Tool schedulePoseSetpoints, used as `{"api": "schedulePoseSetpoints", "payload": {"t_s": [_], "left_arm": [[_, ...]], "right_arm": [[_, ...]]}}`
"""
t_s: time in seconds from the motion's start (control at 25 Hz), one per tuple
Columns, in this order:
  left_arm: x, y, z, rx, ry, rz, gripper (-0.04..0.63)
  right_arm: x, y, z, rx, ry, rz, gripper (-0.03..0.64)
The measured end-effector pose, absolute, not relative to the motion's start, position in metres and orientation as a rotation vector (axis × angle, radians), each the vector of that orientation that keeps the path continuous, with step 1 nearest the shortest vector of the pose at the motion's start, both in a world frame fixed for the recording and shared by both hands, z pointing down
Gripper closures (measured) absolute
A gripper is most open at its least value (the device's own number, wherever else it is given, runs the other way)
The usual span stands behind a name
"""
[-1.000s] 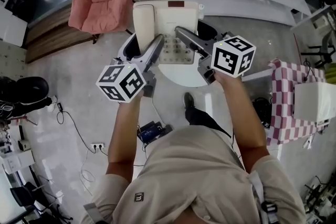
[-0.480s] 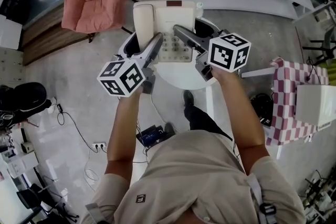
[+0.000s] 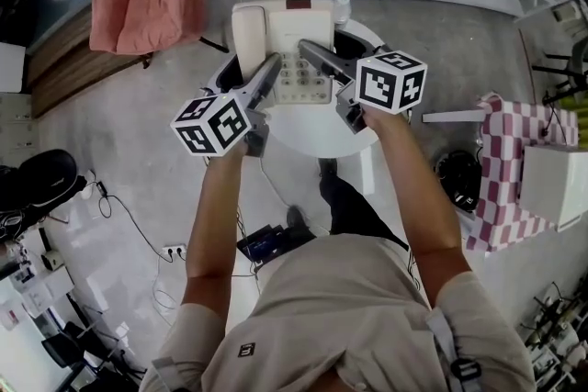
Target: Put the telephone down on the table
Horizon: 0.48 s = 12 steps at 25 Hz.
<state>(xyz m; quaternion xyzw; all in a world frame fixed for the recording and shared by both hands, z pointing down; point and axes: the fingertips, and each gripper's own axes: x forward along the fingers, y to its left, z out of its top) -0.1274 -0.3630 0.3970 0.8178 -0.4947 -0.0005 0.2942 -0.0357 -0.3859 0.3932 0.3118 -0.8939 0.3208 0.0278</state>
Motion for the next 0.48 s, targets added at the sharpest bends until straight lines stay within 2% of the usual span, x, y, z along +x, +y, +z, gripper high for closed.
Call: {"api": "schedulePoseSetpoints", "payload": {"t_s": [0.48], "left_arm": [[-0.123,-0.412,0.483,2.08,-1.298,0.086,0.27]], "right_arm": [[-0.029,-0.434,0.484,0.968,-2.694,1.153,0.365]]}}
